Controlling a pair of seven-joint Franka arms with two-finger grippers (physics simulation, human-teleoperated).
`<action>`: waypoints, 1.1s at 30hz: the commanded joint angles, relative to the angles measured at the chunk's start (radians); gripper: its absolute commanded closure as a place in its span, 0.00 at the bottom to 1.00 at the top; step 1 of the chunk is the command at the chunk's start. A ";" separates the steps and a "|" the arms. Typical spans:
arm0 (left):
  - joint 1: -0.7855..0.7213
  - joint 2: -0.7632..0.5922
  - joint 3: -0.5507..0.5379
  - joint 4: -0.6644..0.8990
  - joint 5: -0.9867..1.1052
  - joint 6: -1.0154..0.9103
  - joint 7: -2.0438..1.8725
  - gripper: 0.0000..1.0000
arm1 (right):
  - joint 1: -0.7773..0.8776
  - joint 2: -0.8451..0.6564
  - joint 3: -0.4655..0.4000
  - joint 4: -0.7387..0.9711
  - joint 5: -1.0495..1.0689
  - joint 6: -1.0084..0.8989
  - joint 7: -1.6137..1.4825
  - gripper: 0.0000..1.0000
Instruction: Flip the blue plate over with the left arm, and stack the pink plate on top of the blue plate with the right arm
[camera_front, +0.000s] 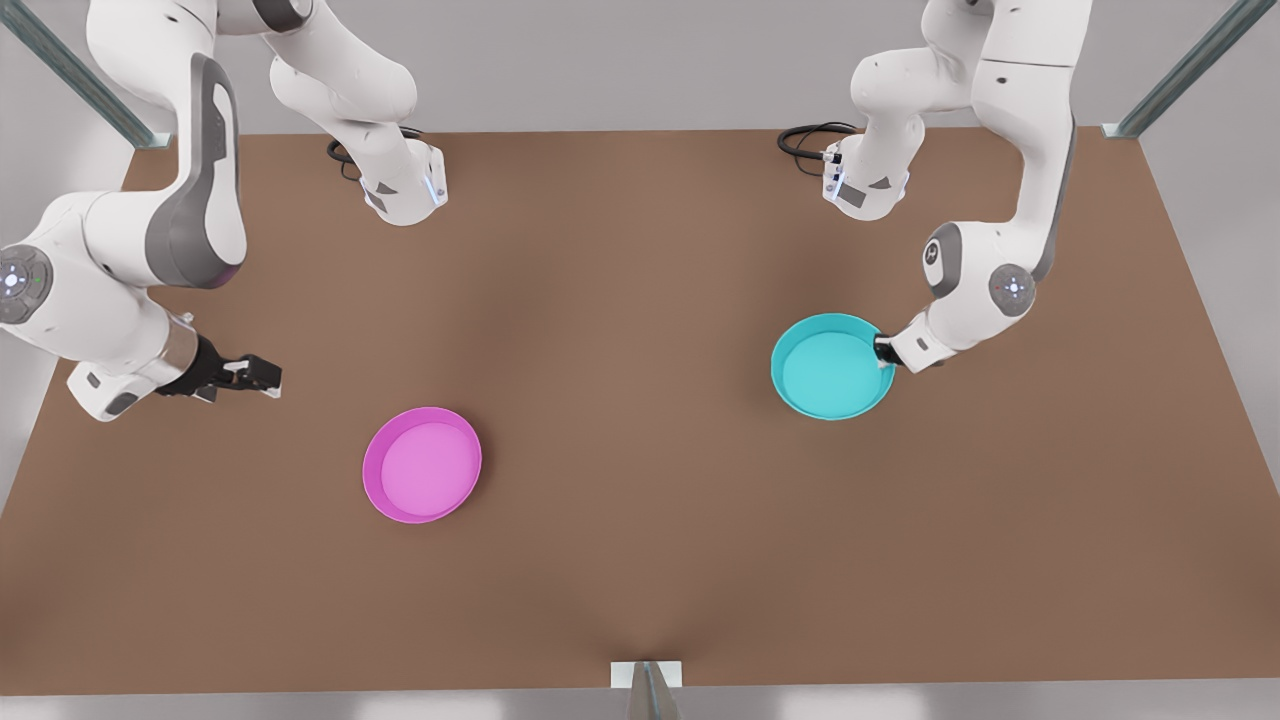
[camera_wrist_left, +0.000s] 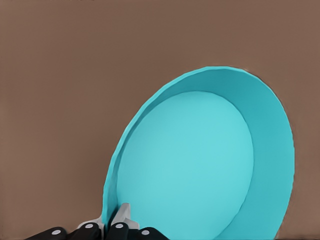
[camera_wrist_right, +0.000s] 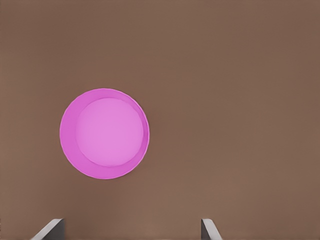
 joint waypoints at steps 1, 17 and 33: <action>0.003 -0.003 -0.002 0.000 0.023 -0.002 0.009 0.79 | -0.001 0.000 0.000 0.000 0.002 0.000 -0.001 0.00; -0.203 -0.108 -0.072 0.078 0.788 -0.393 -0.510 0.79 | -0.005 0.001 0.000 -0.006 0.002 0.006 -0.001 0.00; -0.641 0.265 -0.104 0.502 1.029 -1.116 -0.781 0.79 | -0.050 0.015 0.000 -0.018 0.009 0.038 -0.018 0.00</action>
